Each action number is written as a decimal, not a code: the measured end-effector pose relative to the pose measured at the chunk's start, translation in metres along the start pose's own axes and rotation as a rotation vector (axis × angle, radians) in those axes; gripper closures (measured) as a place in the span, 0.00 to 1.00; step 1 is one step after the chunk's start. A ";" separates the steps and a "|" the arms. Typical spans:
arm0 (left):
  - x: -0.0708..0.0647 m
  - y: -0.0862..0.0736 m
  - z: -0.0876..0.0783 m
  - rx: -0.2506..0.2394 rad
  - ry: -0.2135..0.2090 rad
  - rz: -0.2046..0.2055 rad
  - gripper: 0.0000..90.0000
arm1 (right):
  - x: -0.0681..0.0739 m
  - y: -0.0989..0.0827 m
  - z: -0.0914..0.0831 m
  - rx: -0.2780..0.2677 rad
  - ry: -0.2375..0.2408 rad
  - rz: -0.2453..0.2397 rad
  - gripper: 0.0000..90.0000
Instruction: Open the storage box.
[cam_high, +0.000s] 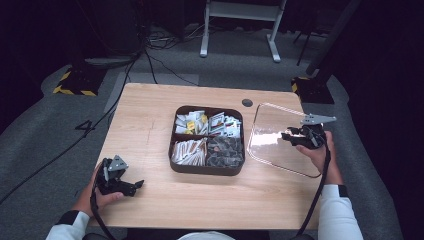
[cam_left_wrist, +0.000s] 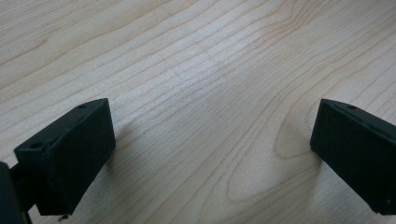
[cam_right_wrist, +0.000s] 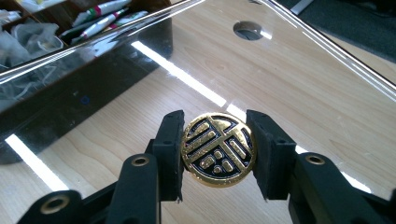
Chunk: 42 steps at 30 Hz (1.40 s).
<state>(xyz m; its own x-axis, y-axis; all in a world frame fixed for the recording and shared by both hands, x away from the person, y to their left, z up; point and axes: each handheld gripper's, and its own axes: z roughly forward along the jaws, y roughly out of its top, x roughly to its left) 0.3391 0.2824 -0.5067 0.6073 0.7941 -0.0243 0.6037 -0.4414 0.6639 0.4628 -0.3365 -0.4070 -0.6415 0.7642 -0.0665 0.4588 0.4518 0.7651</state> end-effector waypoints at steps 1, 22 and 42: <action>0.000 0.000 0.000 0.000 0.000 0.000 0.00 | -0.001 -0.001 0.001 0.004 0.001 0.001 0.66; 0.000 0.000 0.000 0.000 0.000 0.000 0.00 | -0.005 -0.021 0.036 0.100 0.027 -0.015 0.66; 0.000 0.000 0.000 0.000 0.000 0.000 0.00 | -0.005 -0.036 0.062 0.175 0.035 -0.026 0.66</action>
<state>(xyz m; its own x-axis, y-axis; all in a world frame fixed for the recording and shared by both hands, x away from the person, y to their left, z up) 0.3391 0.2824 -0.5067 0.6075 0.7940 -0.0245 0.6037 -0.4414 0.6638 0.4881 -0.3279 -0.4739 -0.6740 0.7363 -0.0599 0.5402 0.5465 0.6400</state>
